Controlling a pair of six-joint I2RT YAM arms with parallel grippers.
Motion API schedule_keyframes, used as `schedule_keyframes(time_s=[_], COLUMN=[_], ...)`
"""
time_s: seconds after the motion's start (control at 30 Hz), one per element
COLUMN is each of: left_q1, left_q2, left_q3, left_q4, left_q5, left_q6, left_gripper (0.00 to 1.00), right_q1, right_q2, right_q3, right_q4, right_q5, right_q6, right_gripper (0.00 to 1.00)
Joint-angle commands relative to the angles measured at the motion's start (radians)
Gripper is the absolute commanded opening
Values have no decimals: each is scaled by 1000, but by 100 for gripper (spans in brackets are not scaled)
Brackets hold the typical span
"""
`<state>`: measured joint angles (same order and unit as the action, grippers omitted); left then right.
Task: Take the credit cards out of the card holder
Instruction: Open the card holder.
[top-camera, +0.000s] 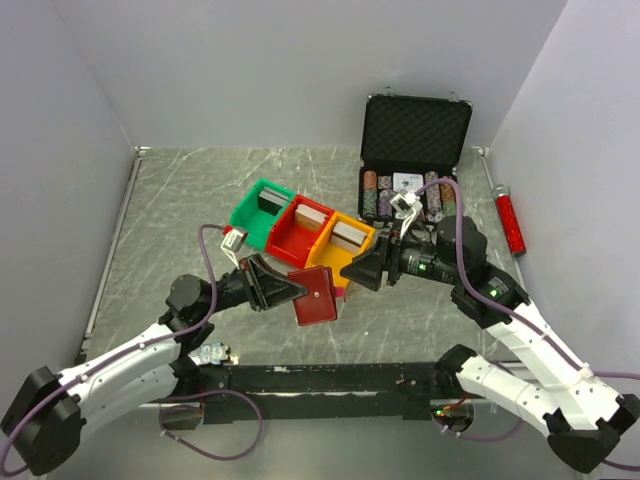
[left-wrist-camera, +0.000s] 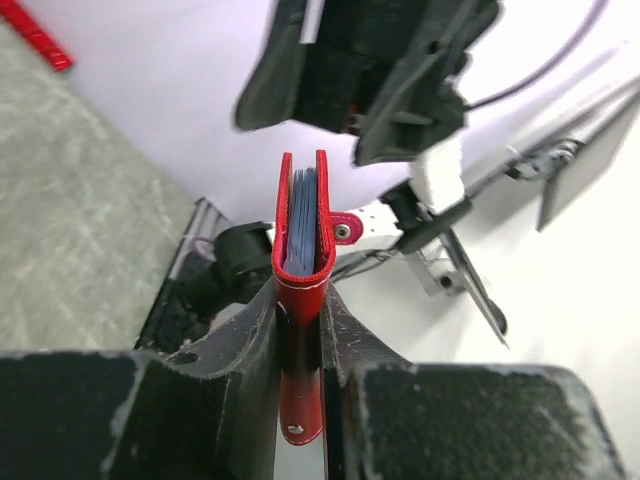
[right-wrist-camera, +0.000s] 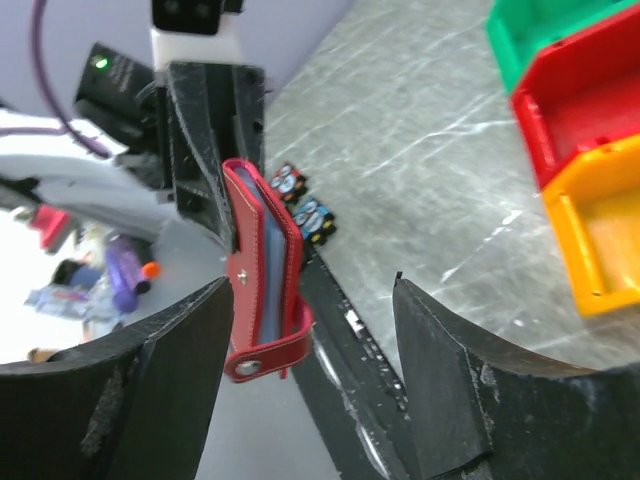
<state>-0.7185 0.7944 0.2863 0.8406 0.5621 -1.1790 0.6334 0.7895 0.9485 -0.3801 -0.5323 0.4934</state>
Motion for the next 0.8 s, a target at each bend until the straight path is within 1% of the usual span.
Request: schedule_keyframes(time_s=[0.0, 0.13, 0.2, 0.37, 0.53, 0.63, 0.77], left_q1=[8, 8, 10, 8, 10, 8, 8], left_q2=[69, 143, 175, 215, 220, 210, 197], left_q3=[10, 30, 45, 65, 70, 70, 68], left_q4=[333, 452, 483, 518, 535, 519, 503], left_q5=[105, 147, 162, 171, 174, 171, 162], left_q6=[-79, -122, -137, -151, -154, -145, -136], left_gripper=[1, 1, 1, 1, 1, 1, 1], right_q1=[-29, -34, -37, -47, -49, -51, -49], right_q2=[-3, -1, 2, 1, 16, 27, 45], right_q3=[-46, -68, -76, -85, -97, -108, -114], right_q4=[133, 167, 176, 208, 225, 254, 291], right_q5=[-205, -253, -271, -308, -331, -357, -399], right_q6=[40, 53, 56, 73, 79, 96, 119], right_gripper=[71, 70, 69, 67, 59, 55, 52])
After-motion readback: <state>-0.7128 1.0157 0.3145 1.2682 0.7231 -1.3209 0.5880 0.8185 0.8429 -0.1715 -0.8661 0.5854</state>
